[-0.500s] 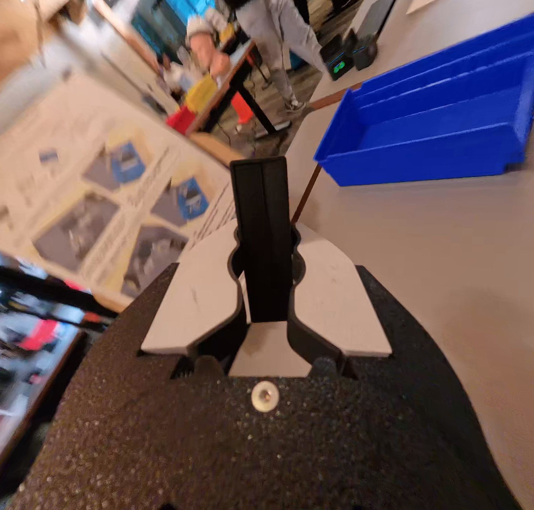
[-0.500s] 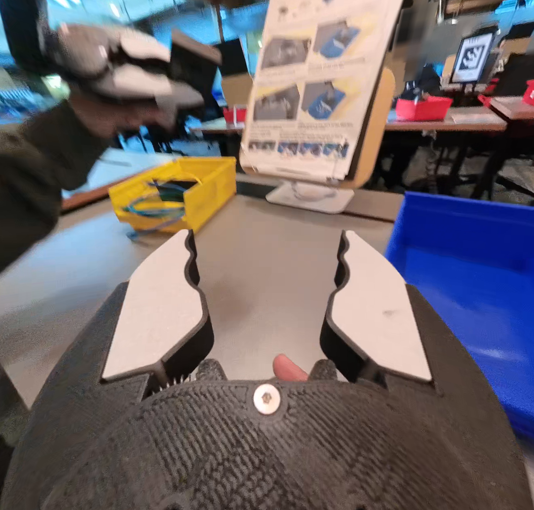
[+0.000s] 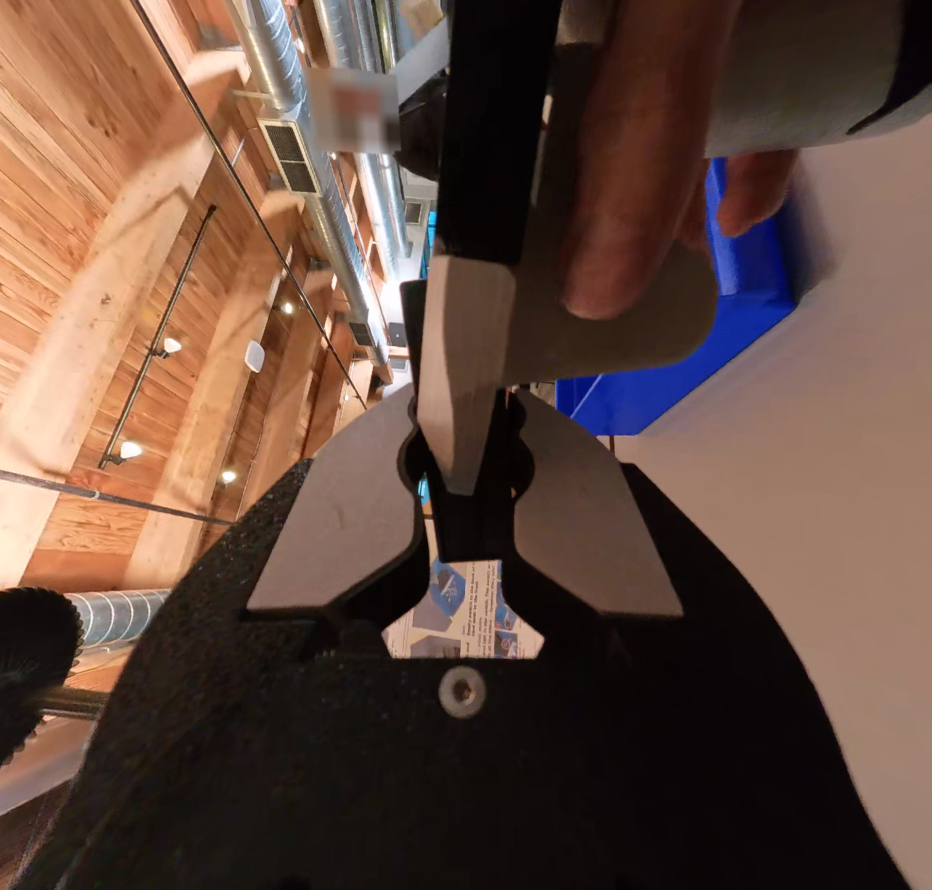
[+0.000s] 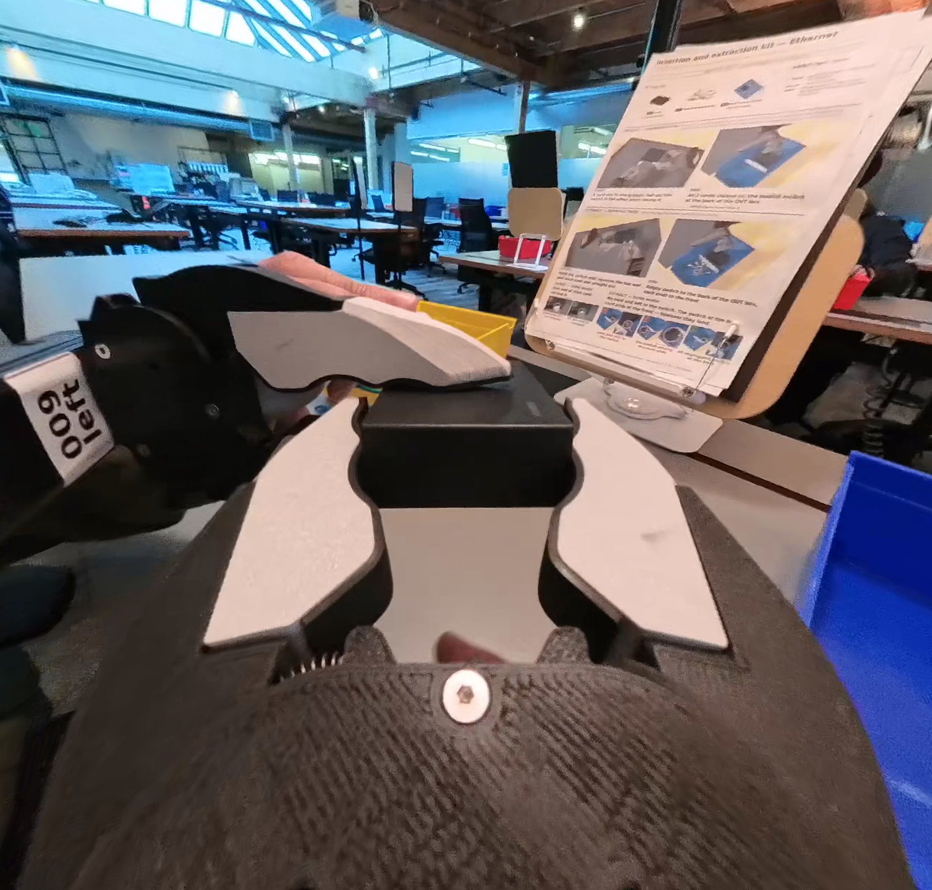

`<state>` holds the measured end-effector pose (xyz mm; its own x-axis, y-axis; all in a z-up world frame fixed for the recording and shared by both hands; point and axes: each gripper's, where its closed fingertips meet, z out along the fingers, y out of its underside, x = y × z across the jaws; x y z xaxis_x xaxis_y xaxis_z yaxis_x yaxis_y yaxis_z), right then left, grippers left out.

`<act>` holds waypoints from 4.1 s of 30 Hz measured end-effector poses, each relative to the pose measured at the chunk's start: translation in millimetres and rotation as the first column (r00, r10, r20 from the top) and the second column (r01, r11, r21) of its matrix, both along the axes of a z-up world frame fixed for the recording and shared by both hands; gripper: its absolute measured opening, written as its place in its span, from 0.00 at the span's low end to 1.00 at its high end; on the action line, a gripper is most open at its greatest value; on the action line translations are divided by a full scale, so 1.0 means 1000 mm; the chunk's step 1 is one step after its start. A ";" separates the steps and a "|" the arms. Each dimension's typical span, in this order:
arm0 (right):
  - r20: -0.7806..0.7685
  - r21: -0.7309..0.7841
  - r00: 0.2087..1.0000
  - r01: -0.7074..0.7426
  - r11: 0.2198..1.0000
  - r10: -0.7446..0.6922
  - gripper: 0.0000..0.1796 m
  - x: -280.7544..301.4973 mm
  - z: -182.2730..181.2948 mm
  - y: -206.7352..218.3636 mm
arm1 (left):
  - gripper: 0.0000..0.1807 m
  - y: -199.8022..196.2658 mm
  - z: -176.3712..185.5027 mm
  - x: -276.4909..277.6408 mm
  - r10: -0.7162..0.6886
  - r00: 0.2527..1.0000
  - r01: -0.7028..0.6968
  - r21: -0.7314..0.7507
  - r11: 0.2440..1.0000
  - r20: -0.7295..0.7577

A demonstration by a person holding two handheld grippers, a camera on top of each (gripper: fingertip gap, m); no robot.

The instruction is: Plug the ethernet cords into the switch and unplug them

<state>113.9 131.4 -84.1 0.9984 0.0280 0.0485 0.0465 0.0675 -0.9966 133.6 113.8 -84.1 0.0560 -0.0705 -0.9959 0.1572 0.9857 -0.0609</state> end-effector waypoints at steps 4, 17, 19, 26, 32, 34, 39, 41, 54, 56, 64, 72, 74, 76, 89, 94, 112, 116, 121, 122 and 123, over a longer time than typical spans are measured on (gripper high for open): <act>0.065 0.026 0.996 -0.066 0.997 0.064 0.40 -0.005 0.003 -0.010 | 0.17 -0.007 -0.001 -0.009 -0.085 0.996 0.086 -0.114 0.990 0.006; 0.013 0.490 0.782 -0.548 0.677 0.623 0.40 -0.014 0.020 -0.089 | 0.35 -0.042 0.007 -0.061 -0.960 0.261 -0.543 -0.837 -0.062 -0.099; 0.025 0.453 0.769 -0.579 0.678 0.639 0.40 -0.017 0.013 -0.087 | 0.36 -0.055 0.003 -0.062 -0.978 0.194 -0.602 -0.796 -0.058 -0.076; 0.089 0.187 0.803 -0.594 0.782 0.589 0.40 -0.029 -0.012 -0.073 | 0.24 -0.074 -0.019 -0.056 -0.997 0.075 -0.746 -0.665 -0.044 -0.018; 0.093 -0.018 0.979 -0.181 0.983 0.182 0.49 0.023 -0.039 -0.048 | 0.16 -0.050 -0.035 -0.019 -0.951 0.297 -0.736 -0.613 -0.287 0.089; 0.104 -0.039 0.994 -0.030 0.999 0.034 0.57 0.034 -0.046 -0.046 | 0.15 -0.037 -0.039 -0.006 -0.914 0.399 -0.699 -0.622 -0.354 0.071; 0.266 -0.045 0.951 0.173 0.984 -0.155 0.68 0.031 -0.059 -0.031 | 0.15 -0.024 -0.046 0.011 -0.834 0.551 -0.659 -0.600 -0.454 0.026; 0.284 -0.002 0.939 0.201 0.979 -0.193 0.70 0.031 -0.054 -0.027 | 0.15 -0.030 -0.052 0.012 -0.833 0.554 -0.667 -0.599 -0.443 -0.001; 0.285 0.002 0.914 0.302 0.953 -0.290 0.66 0.044 -0.050 -0.032 | 0.15 -0.052 -0.054 0.007 -0.827 0.557 -0.659 -0.568 -0.494 0.073; 0.302 -0.014 0.930 0.225 0.974 -0.210 0.66 0.036 -0.047 -0.036 | 0.15 -0.060 -0.051 0.000 -0.859 0.507 -0.658 -0.613 -0.439 0.070; 0.378 -0.088 0.915 -0.114 0.990 0.139 0.66 -0.008 -0.039 -0.063 | 0.32 -0.067 -0.035 -0.023 -0.973 0.231 -0.721 -0.669 -0.181 0.015; 0.424 -0.241 0.853 -0.219 0.946 0.306 0.66 -0.026 -0.066 -0.069 | 0.19 -0.099 -0.054 -0.028 -0.997 -0.069 -0.810 -0.581 0.082 -0.045; 0.466 -0.253 0.848 -0.146 0.957 0.252 0.66 -0.015 -0.077 -0.070 | 0.16 -0.100 -0.063 -0.016 -0.999 -0.011 -0.823 -0.567 0.035 -0.046; 0.462 -0.222 0.871 -0.069 0.973 0.167 0.65 -0.002 -0.081 -0.072 | 0.15 -0.100 -0.066 -0.005 -0.998 0.068 -0.839 -0.541 -0.064 0.012; 0.122 -0.013 0.905 0.411 0.912 -0.406 0.51 0.072 -0.073 -0.090 | 0.15 -0.067 -0.065 0.075 -0.739 0.667 -0.662 -0.382 -0.645 0.094; 0.043 -0.037 0.937 0.349 0.937 -0.347 0.50 0.060 -0.081 -0.078 | 0.15 -0.066 -0.059 0.079 -0.677 0.725 -0.599 -0.369 -0.711 0.126; 0.291 -0.064 0.905 0.343 0.937 -0.311 0.38 0.062 -0.068 -0.094 | 0.24 -0.058 -0.046 0.069 -0.693 0.711 -0.489 -0.624 -0.609 0.120; 0.237 -0.089 0.964 0.146 0.985 -0.122 0.37 0.045 -0.068 -0.096 | 0.34 -0.071 -0.050 0.062 -0.838 0.546 -0.651 -0.629 -0.424 0.000; 0.262 -0.083 0.951 0.191 0.978 -0.163 0.37 0.052 -0.073 -0.096 | 0.19 -0.079 -0.053 0.063 -0.883 0.469 -0.741 -0.539 -0.402 0.014; 0.282 -0.100 0.942 0.217 0.971 -0.182 0.37 0.055 -0.077 -0.095 | 0.17 -0.078 -0.055 0.066 -0.877 0.480 -0.749 -0.506 -0.427 0.030; 0.287 -0.109 0.938 0.232 0.967 -0.193 0.37 0.056 -0.079 -0.095 | 0.17 -0.078 -0.057 0.068 -0.870 0.490 -0.753 -0.481 -0.449 0.046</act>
